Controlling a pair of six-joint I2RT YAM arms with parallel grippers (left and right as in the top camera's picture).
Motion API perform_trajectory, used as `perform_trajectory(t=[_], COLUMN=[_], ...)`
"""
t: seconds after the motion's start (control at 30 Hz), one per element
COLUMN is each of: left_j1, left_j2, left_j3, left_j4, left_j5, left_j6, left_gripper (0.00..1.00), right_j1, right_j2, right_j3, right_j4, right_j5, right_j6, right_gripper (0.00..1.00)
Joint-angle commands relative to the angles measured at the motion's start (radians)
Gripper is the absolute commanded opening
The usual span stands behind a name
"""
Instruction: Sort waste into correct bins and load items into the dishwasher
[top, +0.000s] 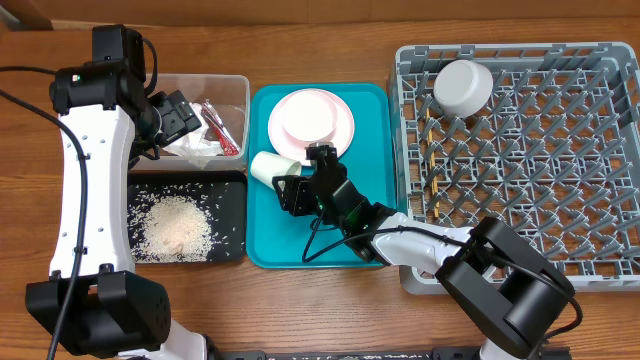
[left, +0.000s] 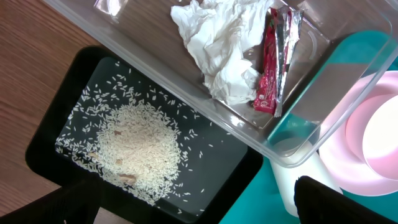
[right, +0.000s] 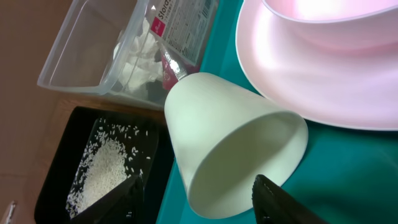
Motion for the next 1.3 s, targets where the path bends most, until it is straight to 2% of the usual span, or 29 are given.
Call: perform_trajectory(t=[0.0, 0.53, 0.63, 0.87, 1.27], left_j1=[0.003, 0.003, 0.003, 0.003, 0.003], left_j2=[-0.003, -0.003, -0.003, -0.003, -0.003], left_j3=[0.023, 0.023, 0.023, 0.023, 0.023], left_j4=[0.000, 0.000, 0.000, 0.000, 0.000], left_j5=[-0.003, -0.003, -0.003, -0.003, -0.003], left_j6=[0.001, 0.001, 0.001, 0.001, 0.001], left_gripper=[1.00, 1.00, 1.00, 1.00, 1.00], right_j1=[-0.002, 0.000, 0.000, 0.014, 0.069], right_j2=[0.002, 0.003, 0.003, 0.021, 0.046], right_j3=[0.003, 0.003, 0.003, 0.003, 0.003], right_j4=[0.024, 0.060, 0.059, 0.059, 0.083], right_j5=[0.016, 0.018, 0.017, 0.017, 0.018], right_j6=[-0.003, 0.000, 0.001, 0.110, 0.110], right_gripper=[0.58, 0.49, 0.44, 0.40, 0.39])
